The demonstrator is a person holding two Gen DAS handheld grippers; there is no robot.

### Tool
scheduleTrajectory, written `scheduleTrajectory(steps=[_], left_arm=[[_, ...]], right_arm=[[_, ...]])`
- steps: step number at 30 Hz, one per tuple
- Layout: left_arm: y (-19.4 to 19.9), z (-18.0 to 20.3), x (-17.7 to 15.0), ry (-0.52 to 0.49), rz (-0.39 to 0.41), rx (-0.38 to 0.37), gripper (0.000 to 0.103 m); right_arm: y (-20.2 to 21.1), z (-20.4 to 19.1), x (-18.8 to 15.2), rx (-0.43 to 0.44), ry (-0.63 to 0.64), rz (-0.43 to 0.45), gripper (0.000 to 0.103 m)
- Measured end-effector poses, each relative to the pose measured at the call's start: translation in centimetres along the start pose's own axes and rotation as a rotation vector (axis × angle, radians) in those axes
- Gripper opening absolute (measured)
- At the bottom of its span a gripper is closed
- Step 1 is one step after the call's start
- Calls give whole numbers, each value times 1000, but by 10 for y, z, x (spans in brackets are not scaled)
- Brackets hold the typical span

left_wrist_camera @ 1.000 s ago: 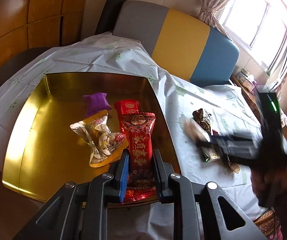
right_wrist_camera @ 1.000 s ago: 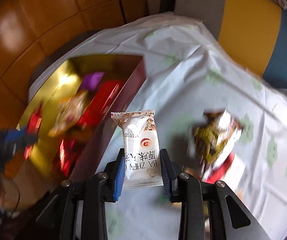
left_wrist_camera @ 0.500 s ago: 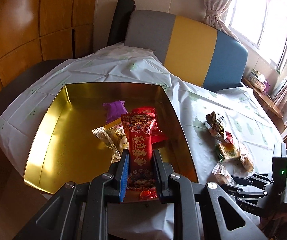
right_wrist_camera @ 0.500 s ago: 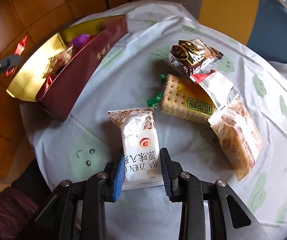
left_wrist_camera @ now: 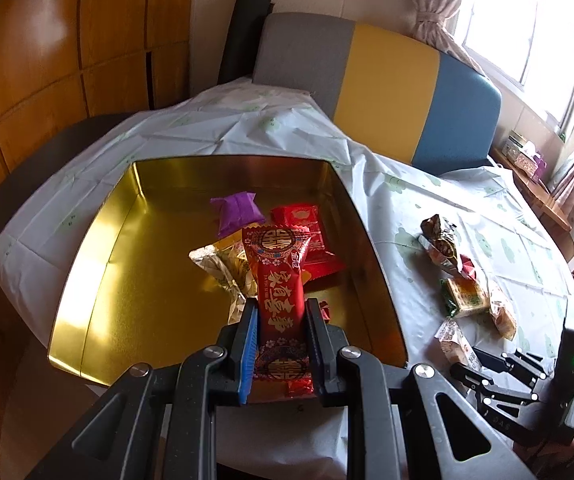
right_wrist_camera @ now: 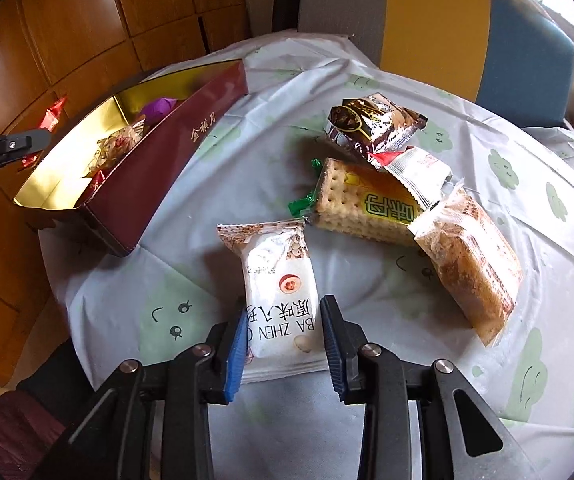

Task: Organize snacks
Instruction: 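Lower the red candy bar into the gold tray and open the left gripper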

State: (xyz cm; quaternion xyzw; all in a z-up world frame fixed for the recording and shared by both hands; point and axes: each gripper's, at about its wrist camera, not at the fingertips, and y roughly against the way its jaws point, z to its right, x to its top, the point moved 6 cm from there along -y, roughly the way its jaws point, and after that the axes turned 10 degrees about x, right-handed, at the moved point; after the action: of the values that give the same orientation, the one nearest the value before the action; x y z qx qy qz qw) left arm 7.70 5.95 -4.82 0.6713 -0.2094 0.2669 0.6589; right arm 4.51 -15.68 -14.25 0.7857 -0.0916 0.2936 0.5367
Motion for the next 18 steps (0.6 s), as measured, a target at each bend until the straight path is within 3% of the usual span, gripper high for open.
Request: scheduleTrajectory(steps=[8,16,18], left_arm=[[-28,-7,38,68,-76,-107,22],[-84,11,86,74,-128,-126,22],[-101,12,94,71,-137,-102,28]], right_arm=[[0,1,0,7,-13,23,35],[1,1,-1,9,-44,35,35],[1,1,-1,9,-50,36,35]])
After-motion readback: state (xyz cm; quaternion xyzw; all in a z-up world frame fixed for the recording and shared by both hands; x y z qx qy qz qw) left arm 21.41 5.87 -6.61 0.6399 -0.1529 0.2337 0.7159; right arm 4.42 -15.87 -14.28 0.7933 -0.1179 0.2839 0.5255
